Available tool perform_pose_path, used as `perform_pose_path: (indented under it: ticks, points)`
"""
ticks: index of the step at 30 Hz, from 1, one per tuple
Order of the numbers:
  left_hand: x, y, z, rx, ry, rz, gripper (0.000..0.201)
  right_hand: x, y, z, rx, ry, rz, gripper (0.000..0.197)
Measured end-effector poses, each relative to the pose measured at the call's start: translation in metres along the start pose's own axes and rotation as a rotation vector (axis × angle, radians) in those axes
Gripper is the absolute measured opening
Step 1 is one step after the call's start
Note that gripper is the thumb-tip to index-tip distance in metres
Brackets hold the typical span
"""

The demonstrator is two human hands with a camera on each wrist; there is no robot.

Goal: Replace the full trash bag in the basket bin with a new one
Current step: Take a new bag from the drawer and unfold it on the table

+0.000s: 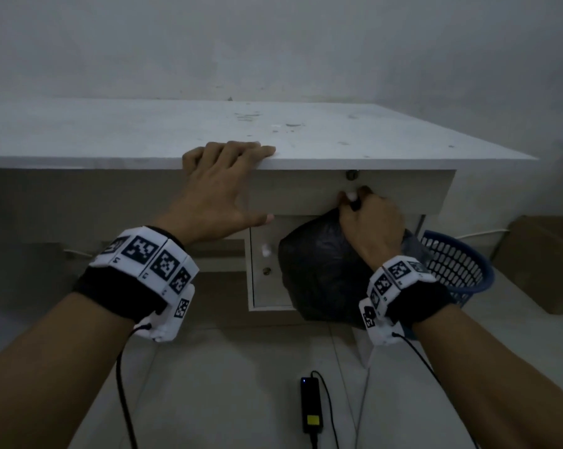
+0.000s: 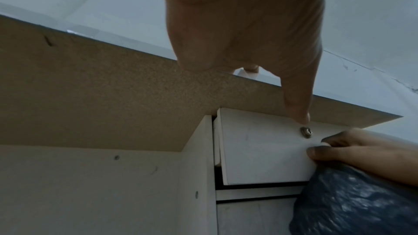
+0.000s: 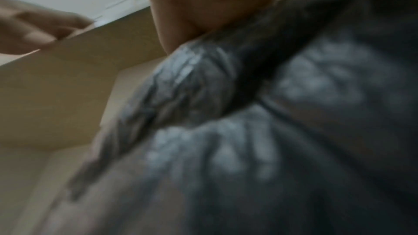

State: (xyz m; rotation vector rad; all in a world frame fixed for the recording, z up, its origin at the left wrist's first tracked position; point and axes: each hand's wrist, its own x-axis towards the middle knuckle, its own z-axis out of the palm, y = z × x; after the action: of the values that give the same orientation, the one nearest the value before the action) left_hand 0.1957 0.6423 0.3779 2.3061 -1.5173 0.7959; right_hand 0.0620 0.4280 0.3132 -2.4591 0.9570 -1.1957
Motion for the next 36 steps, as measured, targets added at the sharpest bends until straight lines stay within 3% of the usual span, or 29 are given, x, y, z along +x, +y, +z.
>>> perform_pose_path:
  ticks: [8, 13, 20, 27, 32, 36]
  points:
    - [0.001, -0.004, -0.002, -0.009, -0.044, -0.011, 0.095, -0.01, -0.009, 0.004, 0.046, 0.095, 0.066, 0.031]
    - [0.002, -0.007, -0.003, -0.04, -0.057, 0.01, 0.095, 0.015, -0.012, 0.028, 0.043, 0.117, 0.107, 0.038]
    - [0.003, -0.008, -0.002, -0.049, -0.046, 0.02, 0.094, 0.021, -0.002, 0.033, 0.025, 0.06, 0.08, 0.039]
    - [-0.002, -0.007, -0.006, -0.07, -0.07, 0.018, 0.094, -0.008, -0.002, -0.004, 0.051, -0.25, 0.076, 0.047]
    - [0.007, 0.002, -0.036, -0.206, -0.314, -0.105, 0.088, -0.012, -0.026, -0.086, 0.049, -0.397, 0.117, 0.053]
    - [0.026, 0.008, -0.071, -0.38, -0.579, -0.246, 0.086, 0.026, -0.061, -0.156, 0.03, -0.694, 0.192, 0.057]
